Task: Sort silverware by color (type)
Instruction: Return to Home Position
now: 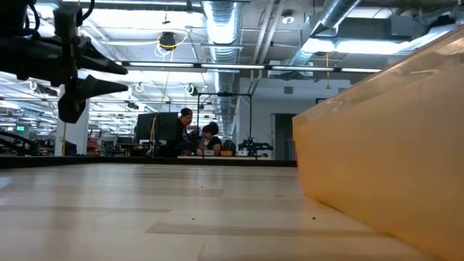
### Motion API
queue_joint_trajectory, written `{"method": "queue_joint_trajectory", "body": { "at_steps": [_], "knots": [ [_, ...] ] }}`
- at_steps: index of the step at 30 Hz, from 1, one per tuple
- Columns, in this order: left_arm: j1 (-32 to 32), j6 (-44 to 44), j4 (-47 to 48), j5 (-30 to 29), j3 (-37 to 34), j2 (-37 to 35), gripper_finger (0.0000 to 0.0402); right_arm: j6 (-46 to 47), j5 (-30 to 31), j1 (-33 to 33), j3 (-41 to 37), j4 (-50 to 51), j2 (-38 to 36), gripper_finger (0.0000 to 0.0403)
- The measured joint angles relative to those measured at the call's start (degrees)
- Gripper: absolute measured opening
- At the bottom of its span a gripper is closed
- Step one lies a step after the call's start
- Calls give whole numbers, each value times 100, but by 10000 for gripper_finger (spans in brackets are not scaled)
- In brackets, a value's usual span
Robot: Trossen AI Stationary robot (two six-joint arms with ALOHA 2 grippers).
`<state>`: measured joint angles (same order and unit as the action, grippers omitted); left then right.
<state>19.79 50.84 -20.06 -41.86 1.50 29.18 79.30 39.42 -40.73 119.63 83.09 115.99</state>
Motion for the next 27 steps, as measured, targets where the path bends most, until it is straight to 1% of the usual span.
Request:
{"method": "queue_joint_trajectory", "body": {
  "at_steps": [2, 5, 7, 9, 10, 12, 14, 16, 19, 22, 25, 27],
  "knots": [
    [2, 234, 12, 332, 0, 5, 122, -224, 287, 2, 0, -170, -36, 208],
    [2, 450, 8, 701, 0, 3, 122, -1203, 908, 88, -2, -606, -36, 208],
    [-7, 580, -29, 858, 0, 3, 122, -1704, 1065, 216, -2, -872, -93, 208],
    [-64, 423, -48, 1016, 11, -4, 122, -2283, 1056, 377, -4, -1120, -209, 208],
    [-124, 260, -33, 1188, 52, -21, 122, -2581, 1041, 457, -4, -1248, -300, 208],
    [-280, -274, -29, 1827, 186, -93, 122, -3221, 902, 620, -4, -1542, -503, 208],
    [-463, -920, -34, 2620, 400, -183, 122, -3938, 627, 802, -2, -1866, -727, 208],
    [-651, -1383, -35, 3140, 640, -279, 122, -4519, 440, 964, -2, -2034, -941, 208],
    [-930, -2071, 156, 3224, 923, -512, 122, -5091, 410, 1182, -6, -2017, -1293, 208],
    [-1234, -2455, 436, 2943, 987, -853, 122, -5413, 350, 1378, -223, -2141, -1728, 208],
    [-1539, -2605, 852, 2955, 984, -1279, 122, -5542, 160, 1481, -773, -2427, -2259, 208],
    [-1726, -2616, 1146, 3150, 981, -1609, 122, -5539, 54, 1496, -1310, -2684, -2671, 208]
  ]
}}
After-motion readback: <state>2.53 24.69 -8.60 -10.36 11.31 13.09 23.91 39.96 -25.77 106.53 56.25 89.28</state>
